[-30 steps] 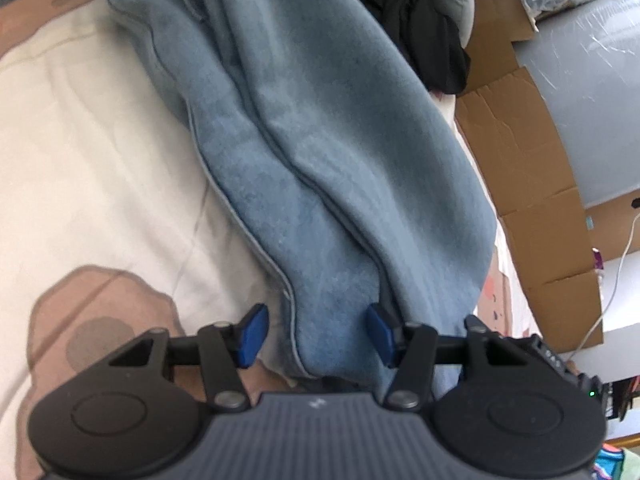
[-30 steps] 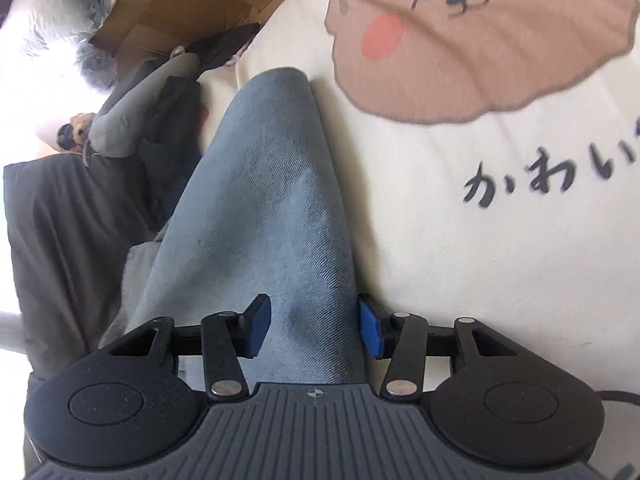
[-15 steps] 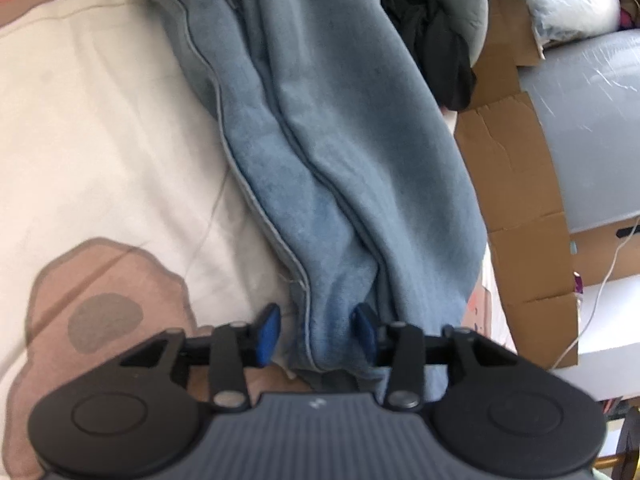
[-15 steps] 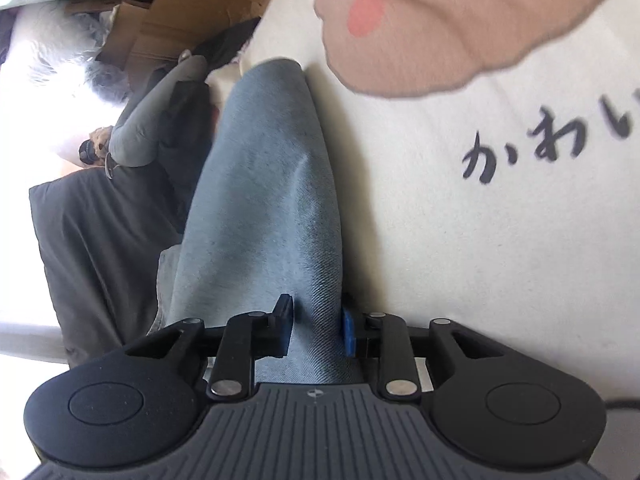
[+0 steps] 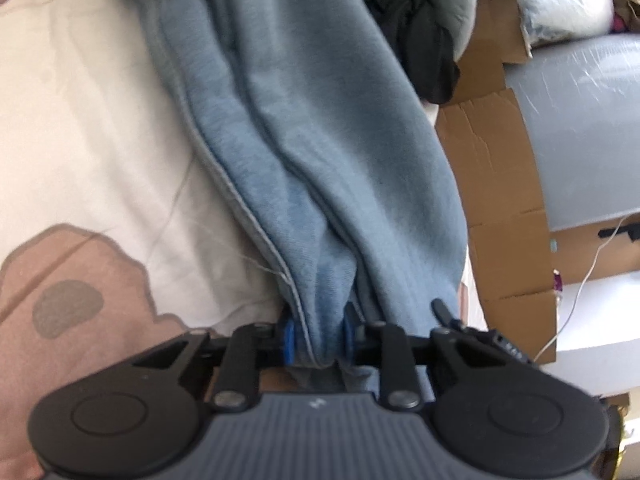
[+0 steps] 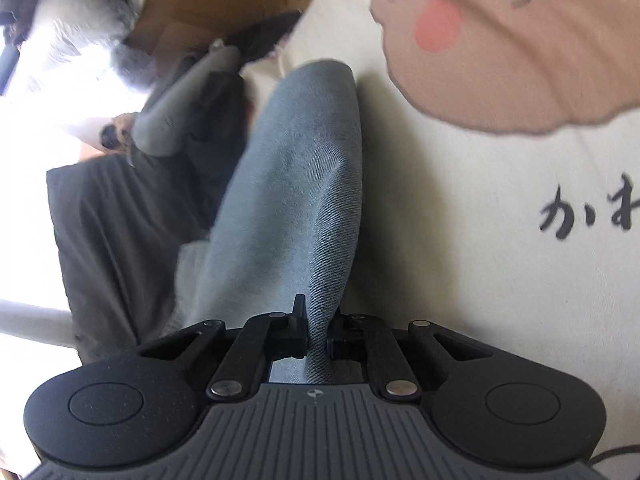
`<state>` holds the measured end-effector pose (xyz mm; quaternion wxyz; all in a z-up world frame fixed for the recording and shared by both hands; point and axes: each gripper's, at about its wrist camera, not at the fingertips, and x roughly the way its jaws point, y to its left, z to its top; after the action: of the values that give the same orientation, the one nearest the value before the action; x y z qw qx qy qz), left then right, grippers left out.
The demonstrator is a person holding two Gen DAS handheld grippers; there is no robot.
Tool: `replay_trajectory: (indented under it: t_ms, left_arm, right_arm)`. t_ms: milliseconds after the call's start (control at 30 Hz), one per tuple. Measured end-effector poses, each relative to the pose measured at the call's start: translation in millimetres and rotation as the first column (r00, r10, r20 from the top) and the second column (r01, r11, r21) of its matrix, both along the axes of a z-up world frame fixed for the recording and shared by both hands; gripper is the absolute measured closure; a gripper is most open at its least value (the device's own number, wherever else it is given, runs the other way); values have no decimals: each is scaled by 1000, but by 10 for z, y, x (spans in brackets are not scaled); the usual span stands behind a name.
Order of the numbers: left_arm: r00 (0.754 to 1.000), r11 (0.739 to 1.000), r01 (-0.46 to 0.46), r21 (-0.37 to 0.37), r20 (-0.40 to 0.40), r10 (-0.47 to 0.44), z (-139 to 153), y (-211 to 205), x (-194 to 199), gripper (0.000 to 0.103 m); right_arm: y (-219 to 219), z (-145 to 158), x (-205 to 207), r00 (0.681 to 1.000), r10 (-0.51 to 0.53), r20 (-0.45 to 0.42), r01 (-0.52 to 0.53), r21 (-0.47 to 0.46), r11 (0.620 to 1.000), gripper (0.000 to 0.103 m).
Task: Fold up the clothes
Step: 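Grasp the folded leg end with the left tool while the right tool pinches the leg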
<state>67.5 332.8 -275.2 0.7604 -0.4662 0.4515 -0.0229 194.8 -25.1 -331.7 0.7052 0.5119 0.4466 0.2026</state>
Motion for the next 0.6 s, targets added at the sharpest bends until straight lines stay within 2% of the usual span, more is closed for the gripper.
replay_trajectory:
  t_ms: [133,233,467,600]
  left_arm:
    - [1000,1000,15,1,7,-15,163,-71,12,79]
    - [998,998,58,6,14,-58,224,-166,0,79]
    - [988,987,153,-47,8,-153,94,-455,35,79]
    - [966,960,257,-112,31,-255,-29,-666,86,79]
  right_arm:
    - [-93,192,-25,1000,-1,21,1,-1,1000,97]
    - [-197,320,-84,999,24,35,-23,-26,999,97]
    - [-580,511,-264,999,42,14,-41,-84,996,97]
    - [-925,604,-404,1000,23,10,-21,-127,992,97]
